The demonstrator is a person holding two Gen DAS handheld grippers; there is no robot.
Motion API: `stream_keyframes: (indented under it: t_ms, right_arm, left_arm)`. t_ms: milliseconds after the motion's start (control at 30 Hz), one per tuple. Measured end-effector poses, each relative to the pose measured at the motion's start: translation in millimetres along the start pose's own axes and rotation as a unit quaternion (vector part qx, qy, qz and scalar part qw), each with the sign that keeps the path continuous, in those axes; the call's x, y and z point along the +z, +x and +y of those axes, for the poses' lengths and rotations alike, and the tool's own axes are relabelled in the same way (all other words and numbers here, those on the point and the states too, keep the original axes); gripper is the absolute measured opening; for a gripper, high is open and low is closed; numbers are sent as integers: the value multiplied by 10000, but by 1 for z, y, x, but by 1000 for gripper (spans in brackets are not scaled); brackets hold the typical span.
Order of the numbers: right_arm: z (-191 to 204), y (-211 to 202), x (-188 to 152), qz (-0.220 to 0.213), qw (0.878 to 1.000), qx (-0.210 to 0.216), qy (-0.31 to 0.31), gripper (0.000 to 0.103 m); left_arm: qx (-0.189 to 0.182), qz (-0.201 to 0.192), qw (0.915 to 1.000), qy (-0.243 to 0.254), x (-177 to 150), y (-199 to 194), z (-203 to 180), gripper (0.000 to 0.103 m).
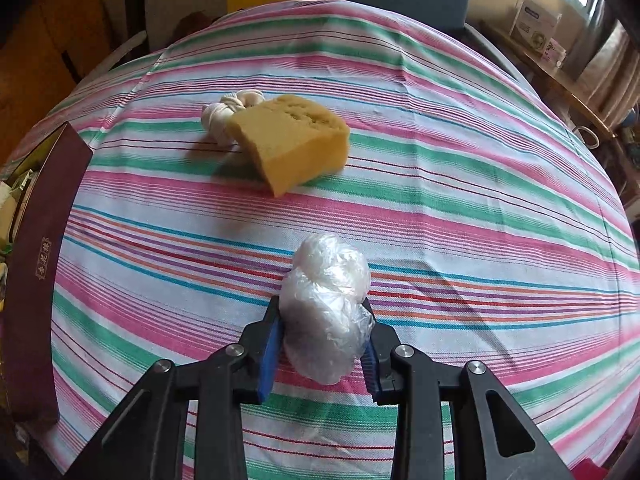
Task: Organize objects
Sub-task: 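Carry the purple packet into the gold tray and open the left tool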
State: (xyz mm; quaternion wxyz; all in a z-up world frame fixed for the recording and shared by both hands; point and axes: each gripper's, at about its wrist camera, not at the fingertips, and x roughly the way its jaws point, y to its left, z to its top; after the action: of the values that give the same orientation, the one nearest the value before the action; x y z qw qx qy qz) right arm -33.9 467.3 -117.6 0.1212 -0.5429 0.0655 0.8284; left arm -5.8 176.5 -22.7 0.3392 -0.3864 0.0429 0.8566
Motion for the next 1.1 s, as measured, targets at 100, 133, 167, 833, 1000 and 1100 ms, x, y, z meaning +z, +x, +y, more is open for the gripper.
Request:
stream_keyframes:
  t_ms: [100,133,167,833,1000,1100]
  right_arm:
    - [4,1,1,-8,10000,-77,-60,35]
    - [4,1,1,-12,9999,-95,-81,35]
    - [4,1,1,-15,9999,-104,-98,35]
    - [4,-2,2,-31,9994,-227,-241,35]
    - [4,-2,2,-25,9995,-231,-232,35]
    - [3,-3,1,-26,9995,-229,-230,35]
  left_arm:
    - [93,-8,9998,-203,-2,-9,22,27]
    - [139,-22,9994,-305,-3,-14,32,27]
    - [179,-46,9990,-402,-3,-19,41,27]
    - [424,787,9925,-835,-58,-21,107,27]
    - [602,983,9879,-1040,-67,-15,117,29]
    - [674,922,9881,-1026,-66,-19,116,32]
